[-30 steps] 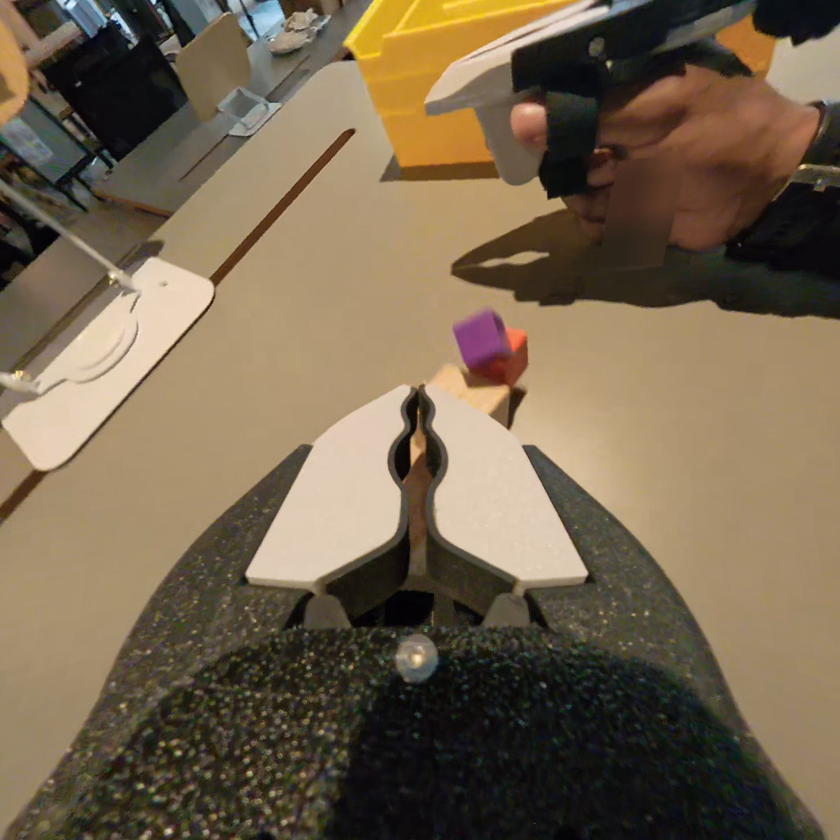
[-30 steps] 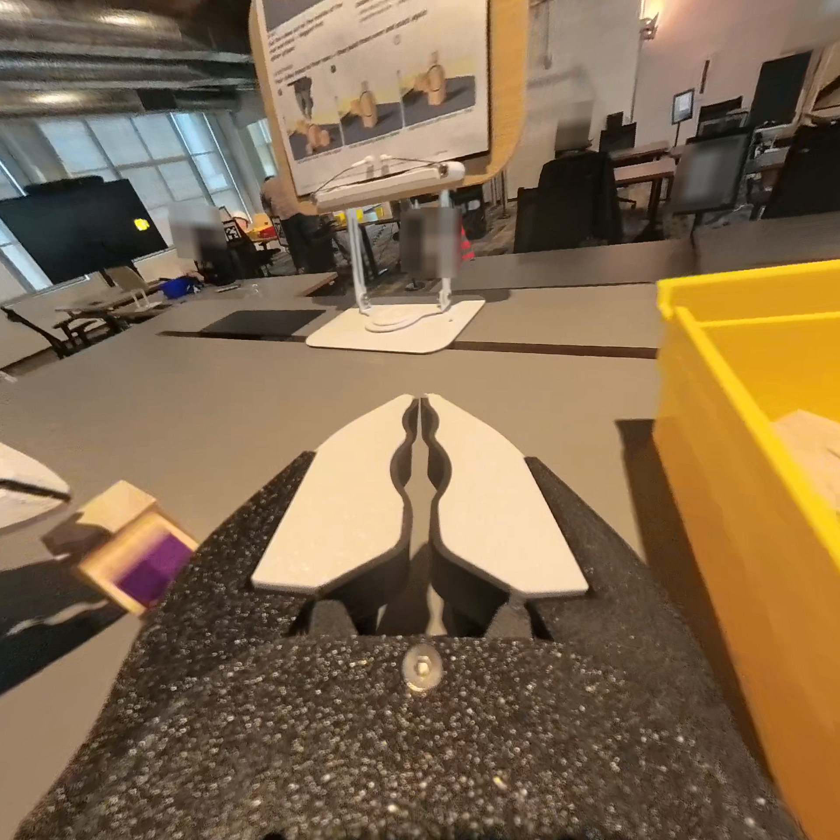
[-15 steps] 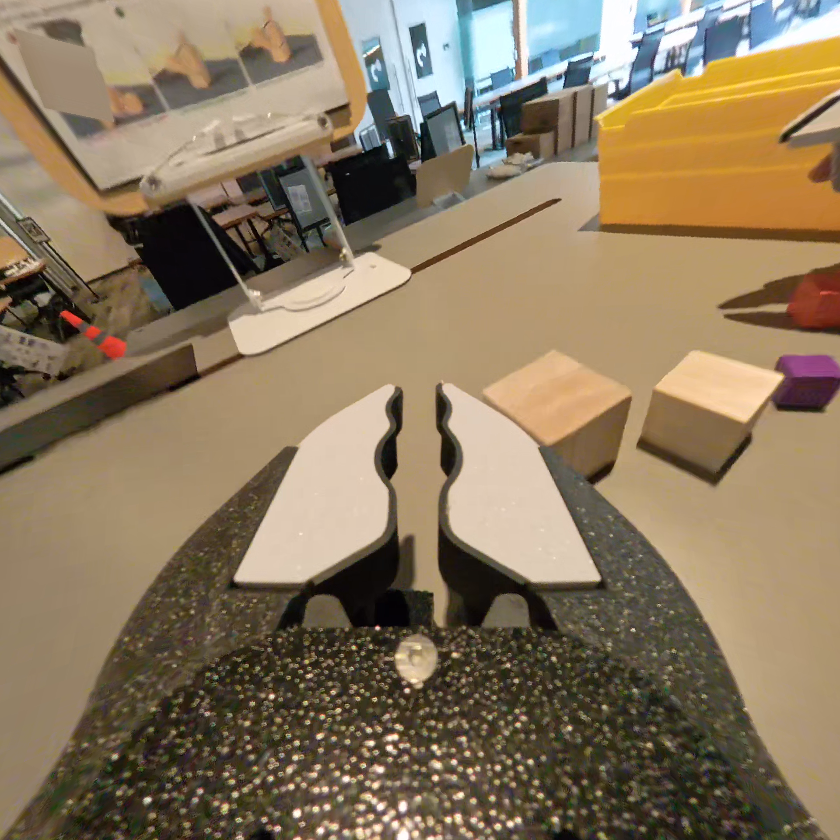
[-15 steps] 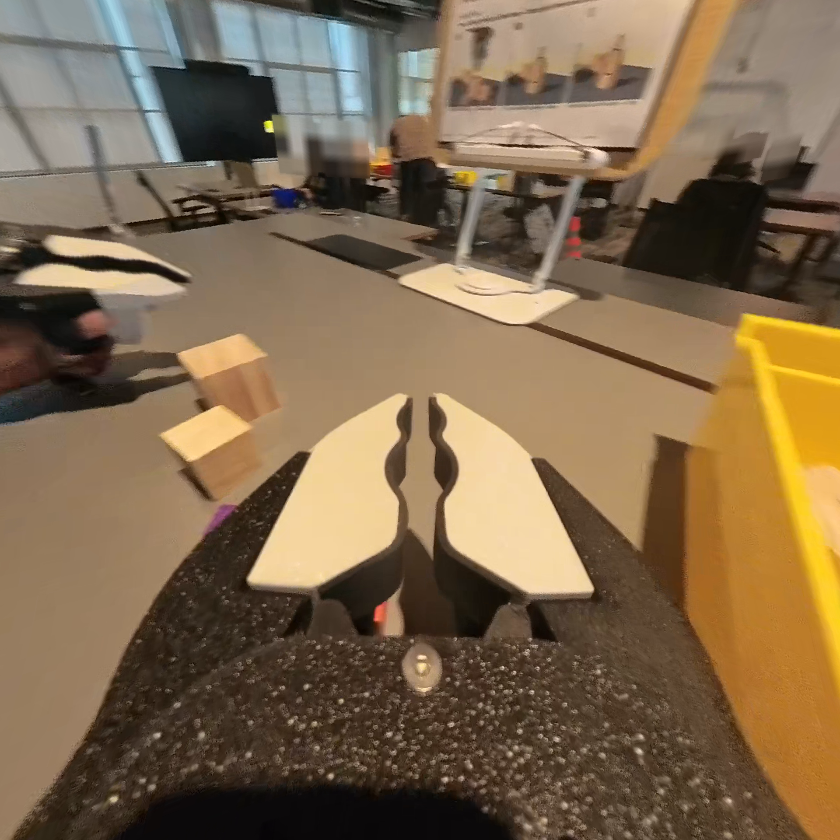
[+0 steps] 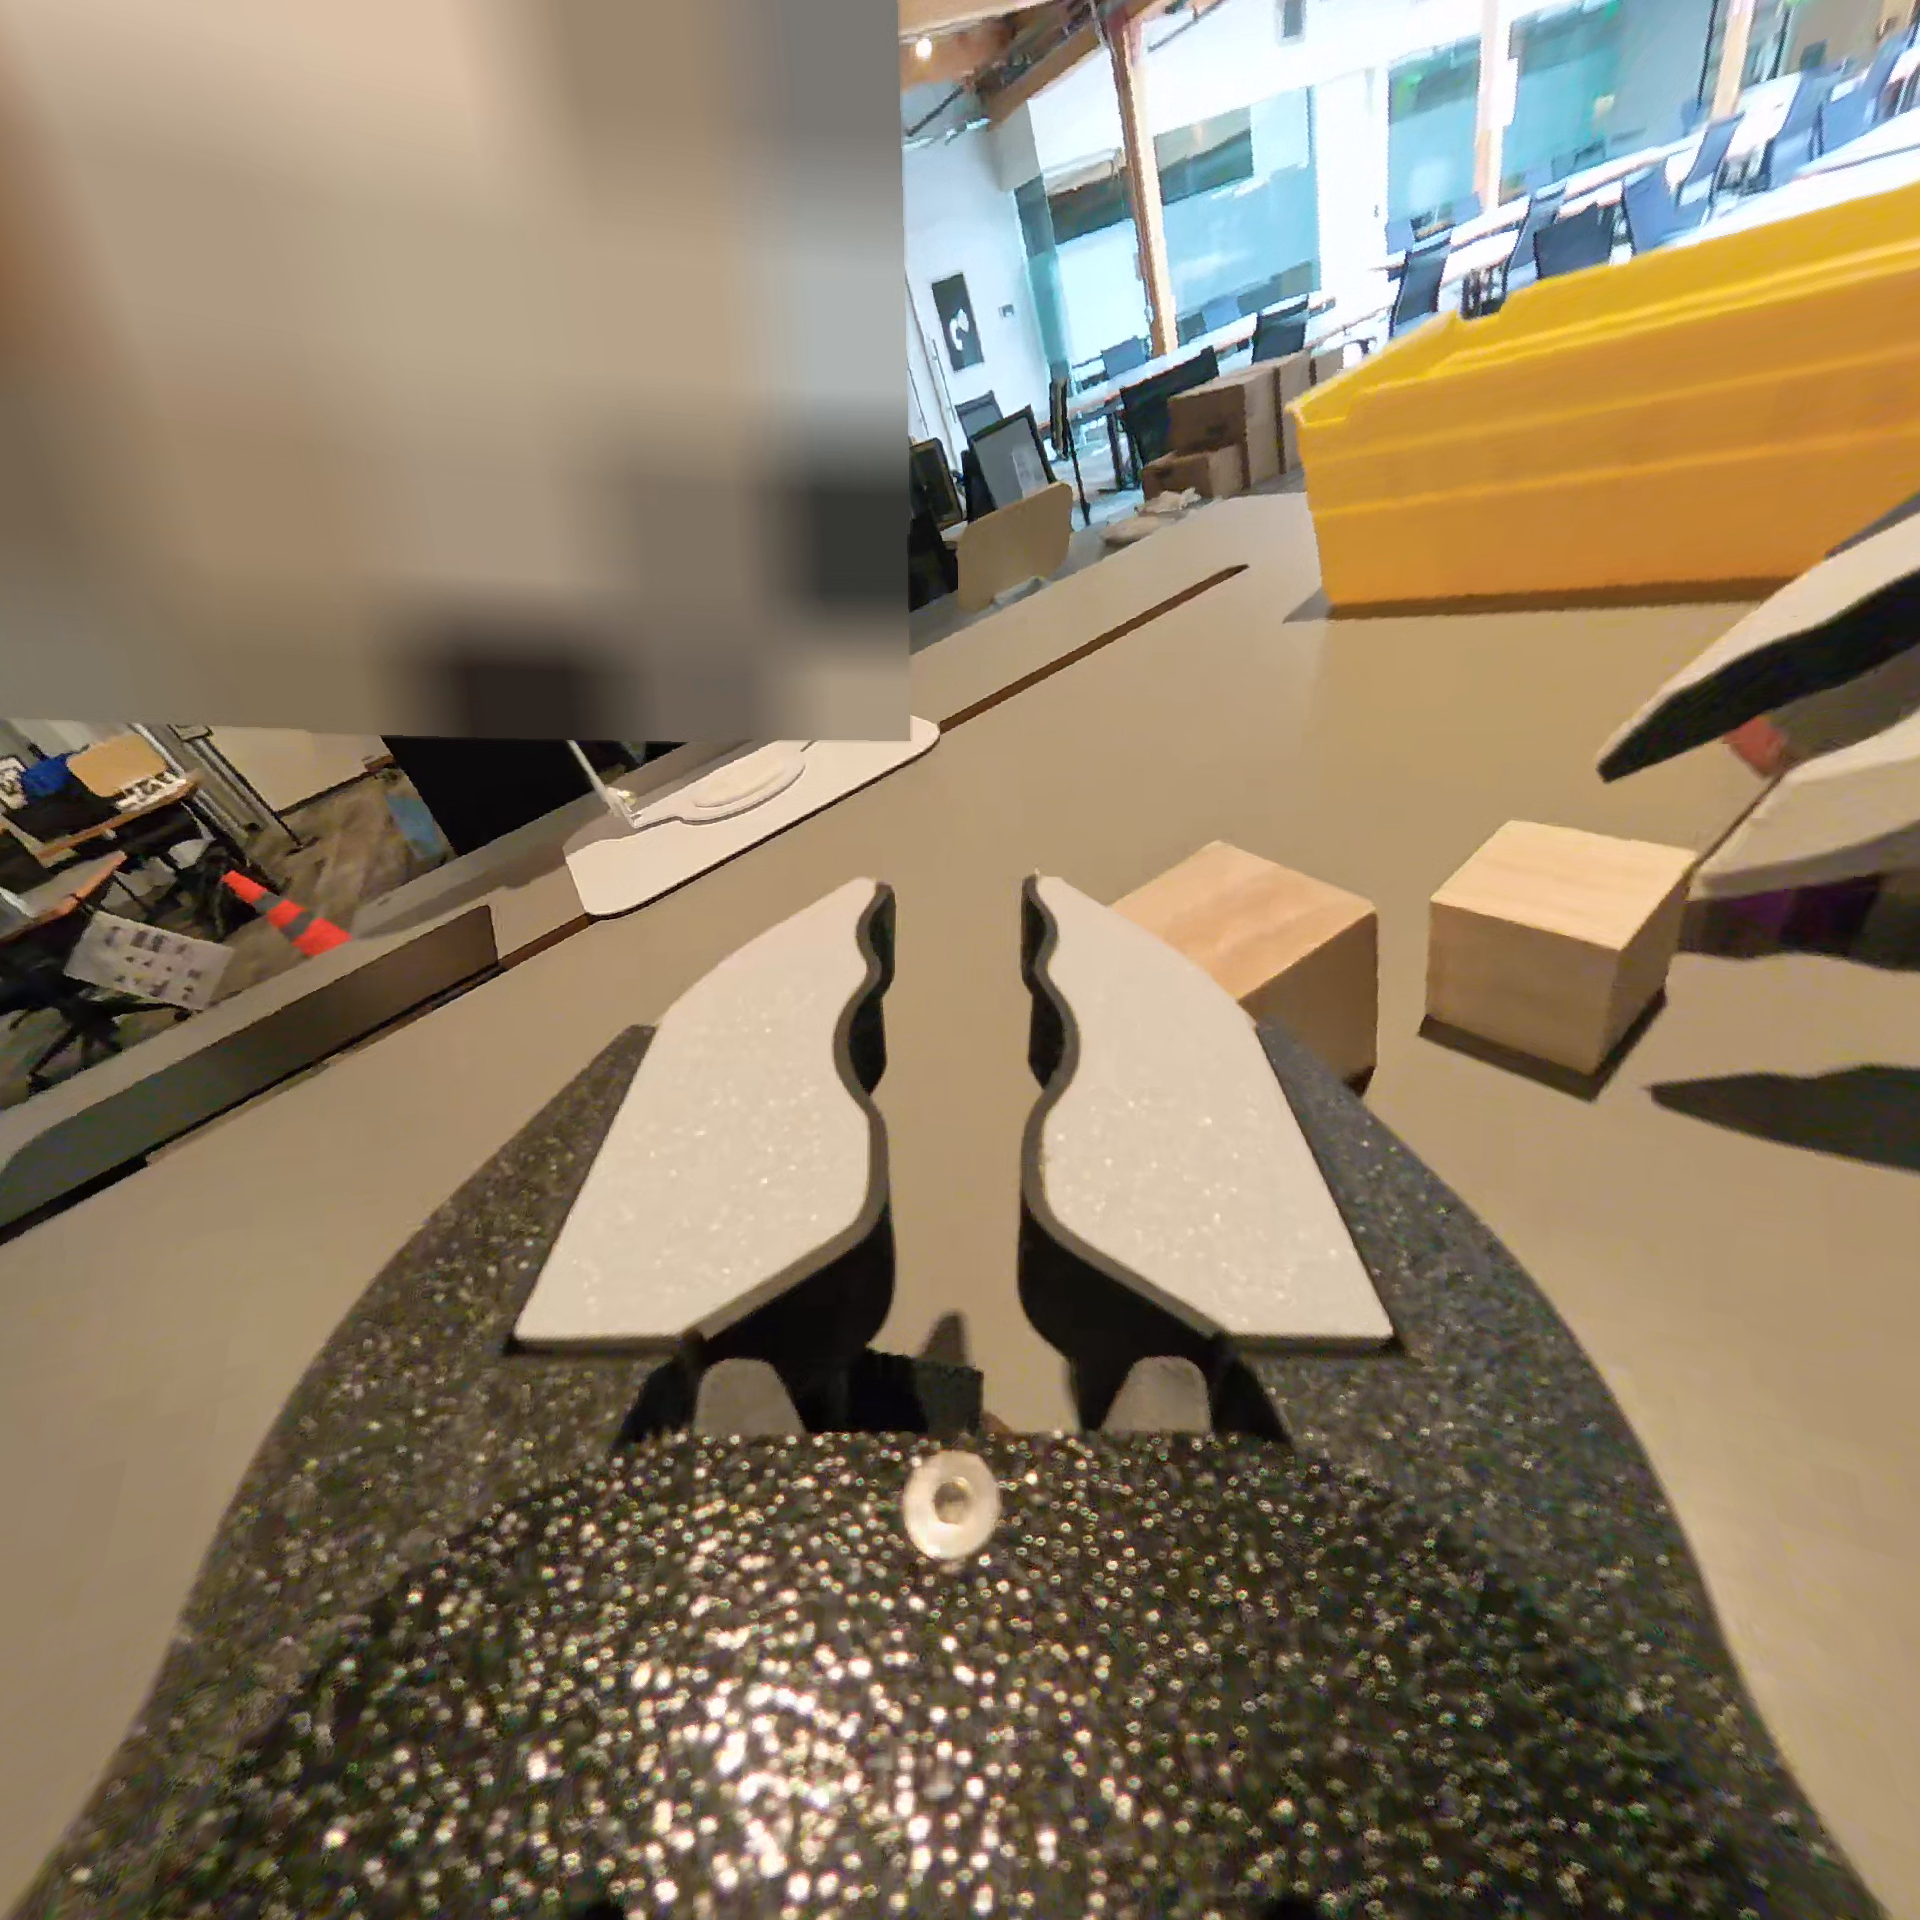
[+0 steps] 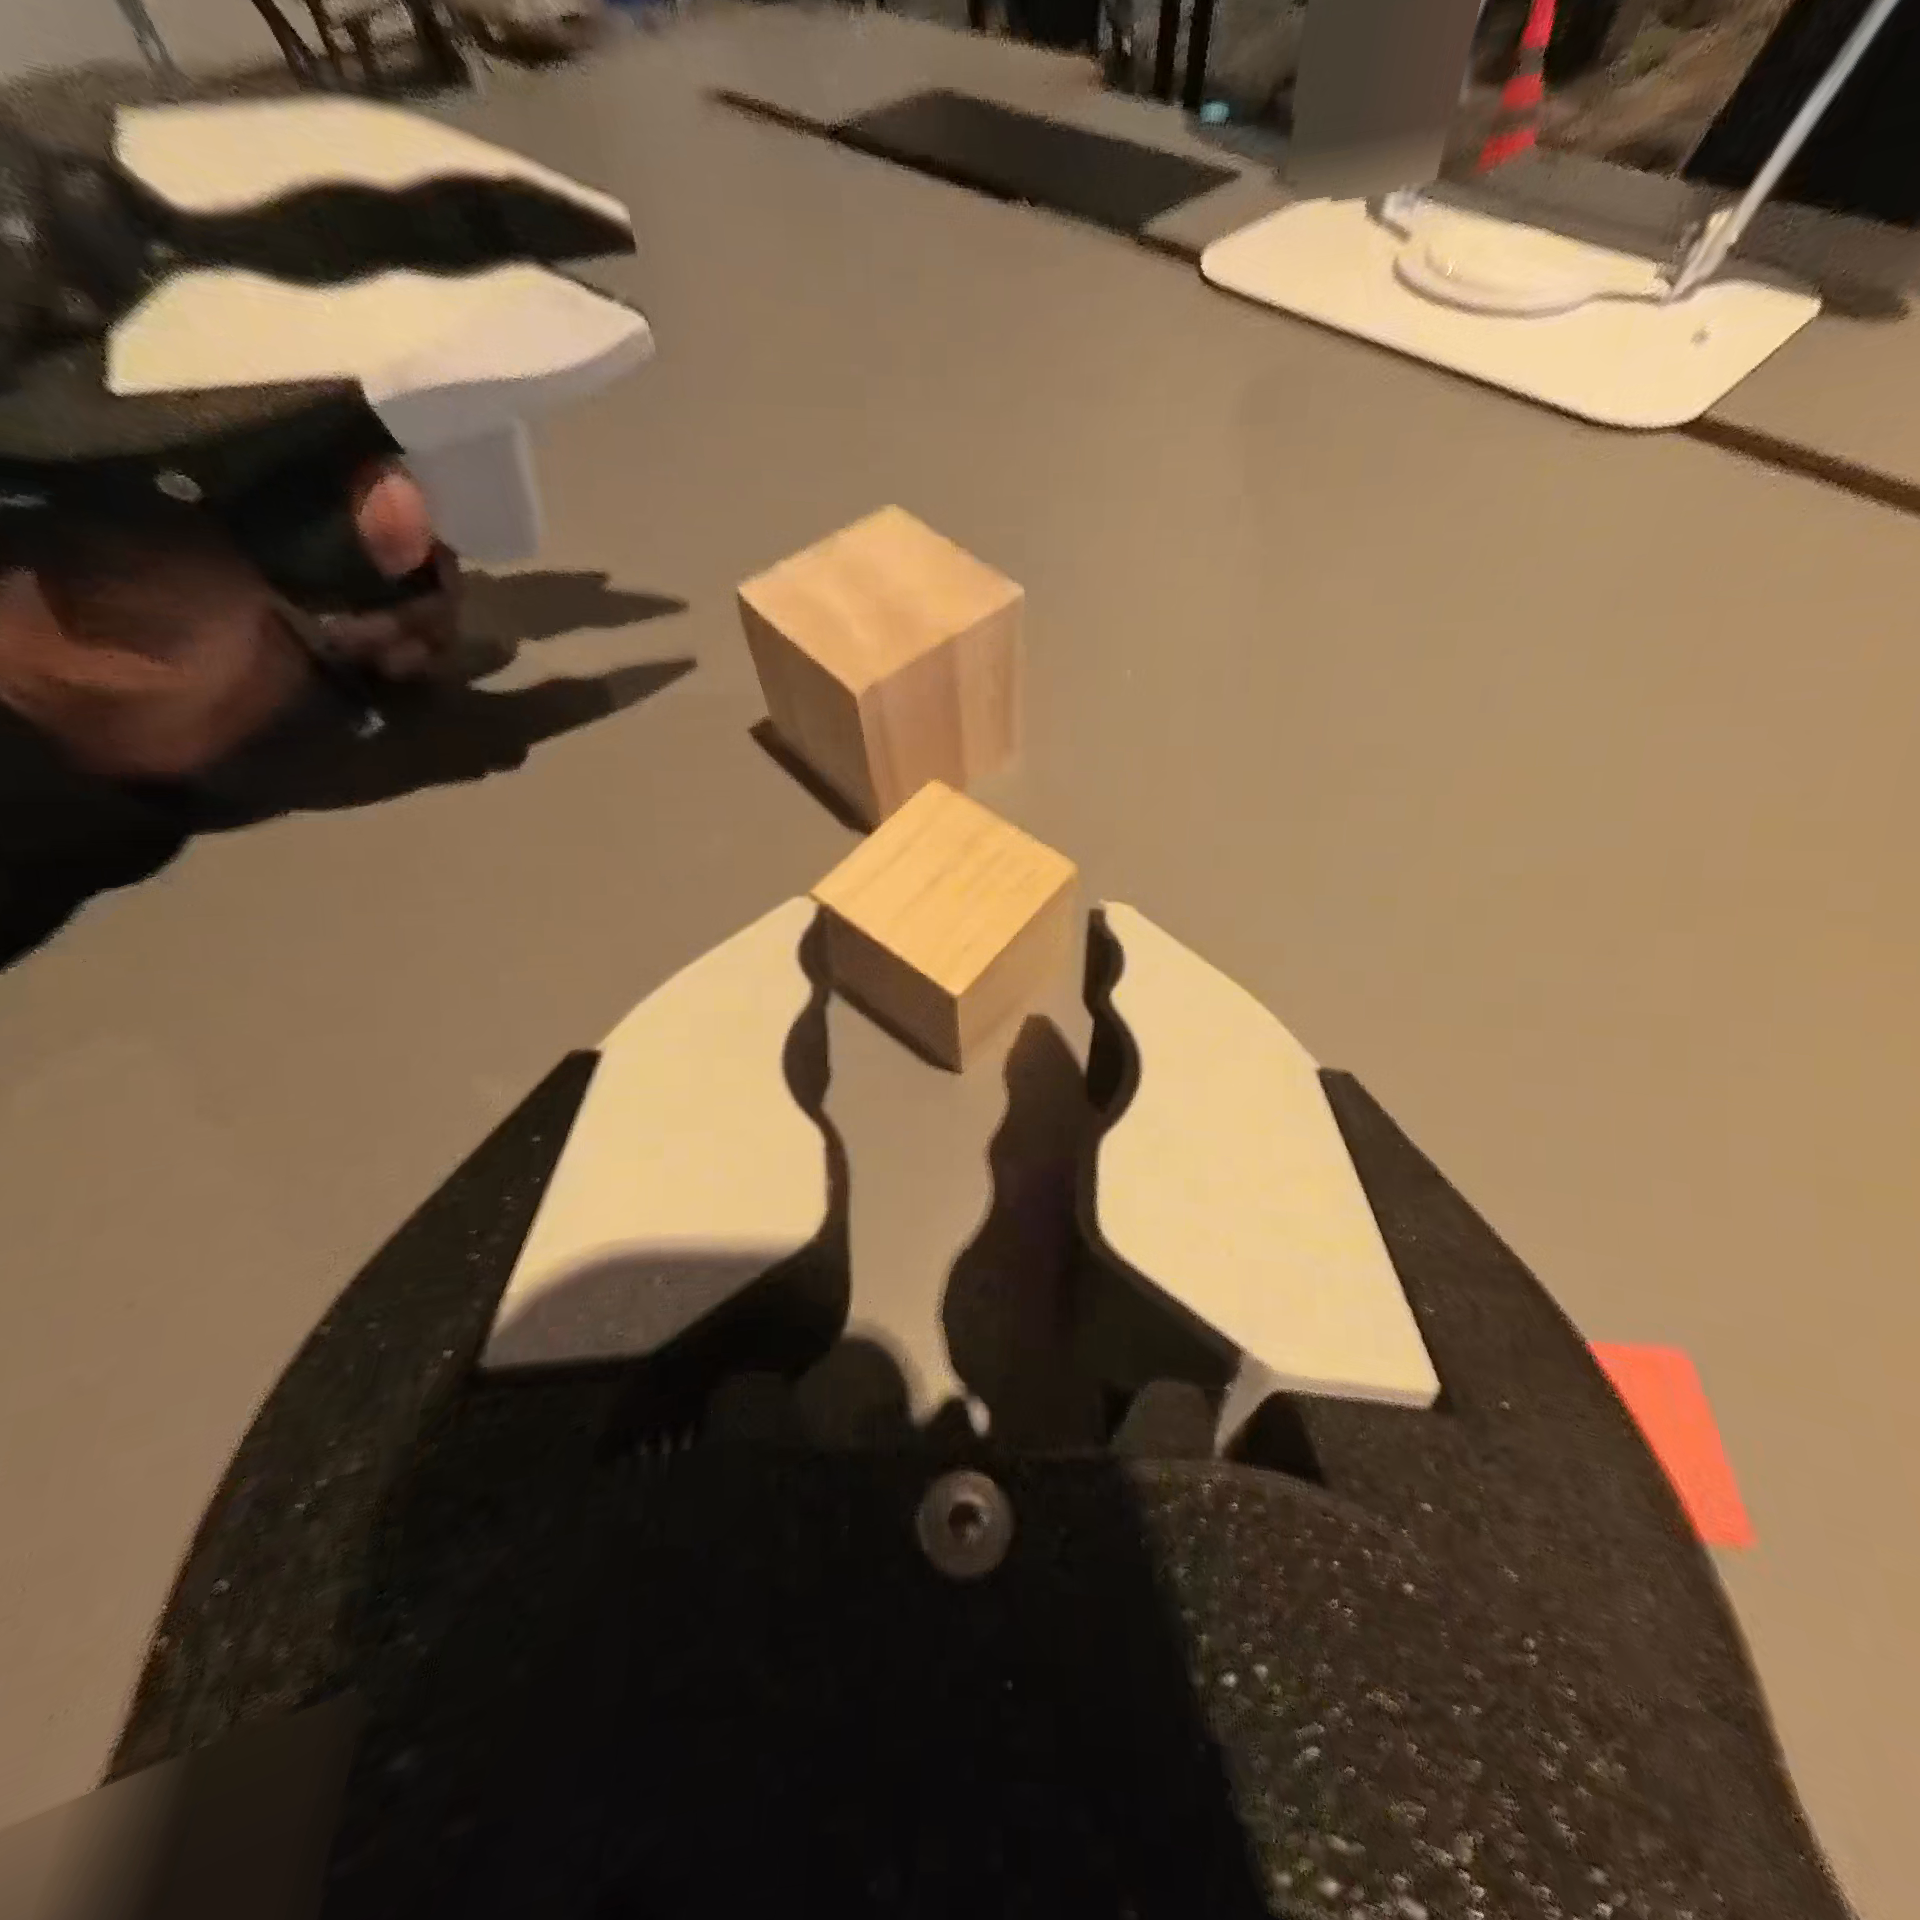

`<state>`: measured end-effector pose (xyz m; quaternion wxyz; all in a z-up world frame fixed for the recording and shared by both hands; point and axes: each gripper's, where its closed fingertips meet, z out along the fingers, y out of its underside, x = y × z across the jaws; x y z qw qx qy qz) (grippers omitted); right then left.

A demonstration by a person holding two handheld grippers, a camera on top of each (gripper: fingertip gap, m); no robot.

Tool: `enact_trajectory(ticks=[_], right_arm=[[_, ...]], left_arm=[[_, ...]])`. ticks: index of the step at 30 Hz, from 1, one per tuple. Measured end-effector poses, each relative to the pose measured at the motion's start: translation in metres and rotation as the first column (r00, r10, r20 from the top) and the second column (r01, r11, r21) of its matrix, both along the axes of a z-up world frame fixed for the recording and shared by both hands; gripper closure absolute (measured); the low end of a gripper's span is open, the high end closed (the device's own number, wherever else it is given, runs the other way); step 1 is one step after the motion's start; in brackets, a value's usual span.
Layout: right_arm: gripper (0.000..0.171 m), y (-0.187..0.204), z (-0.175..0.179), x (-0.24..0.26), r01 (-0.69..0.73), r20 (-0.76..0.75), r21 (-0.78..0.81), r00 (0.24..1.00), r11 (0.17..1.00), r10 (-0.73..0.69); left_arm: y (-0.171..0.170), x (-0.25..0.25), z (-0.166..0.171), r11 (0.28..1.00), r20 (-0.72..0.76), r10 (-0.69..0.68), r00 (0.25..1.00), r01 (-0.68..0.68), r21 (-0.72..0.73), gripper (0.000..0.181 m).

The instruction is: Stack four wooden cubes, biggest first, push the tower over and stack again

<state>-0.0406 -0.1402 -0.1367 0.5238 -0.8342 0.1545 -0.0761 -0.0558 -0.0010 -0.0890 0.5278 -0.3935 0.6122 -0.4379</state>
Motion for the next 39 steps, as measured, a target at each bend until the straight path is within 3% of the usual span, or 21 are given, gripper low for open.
enact_trajectory(ticks=[6, 12, 16, 22, 27, 32, 39], right_arm=[[0.109, 0.003, -0.010, -0.007, 0.093, 0.019, -0.084, 0.996, 0.992, -0.092], [0.106, 0.010, -0.023, 0.000, 0.207, 0.048, -0.188, 0.978, 0.960, -0.201], [0.115, 0.017, -0.025, 0.003, 0.282, 0.072, -0.215, 0.959, 0.935, -0.273], [0.124, 0.010, -0.020, 0.011, 0.385, 0.161, -0.202, 0.920, 0.900, -0.358], [0.124, 0.011, 0.005, 0.016, 0.386, 0.087, -0.095, 0.921, 0.918, -0.379], [0.124, 0.038, 0.042, 0.020, 0.374, 0.090, -0.040, 0.925, 0.926, -0.370], [0.124, 0.087, 0.034, 0.012, 0.324, 0.114, -0.083, 0.942, 0.942, -0.314]], left_arm=[[-0.007, 0.006, -0.010, 0.996, -0.047, -0.005, 0.999, 0.009, 0.085, 0.159], [-0.004, 0.016, -0.017, 0.995, -0.099, 0.015, 0.995, -0.005, 0.098, 0.159], [-0.011, 0.006, -0.008, 0.994, -0.022, -0.038, 0.999, 0.040, 0.106, 0.161], [-0.002, -0.006, 0.005, 0.997, 0.037, -0.072, 0.997, 0.073, -0.017, 0.163], [0.011, -0.016, 0.007, 0.997, 0.043, -0.066, 0.997, 0.068, -0.035, 0.164], [0.027, -0.015, 0.007, 0.995, 0.026, -0.007, 1.000, 0.009, -0.094, 0.165], [0.027, -0.017, 0.006, 0.999, 0.032, 0.016, 0.999, -0.014, -0.050, 0.166]])
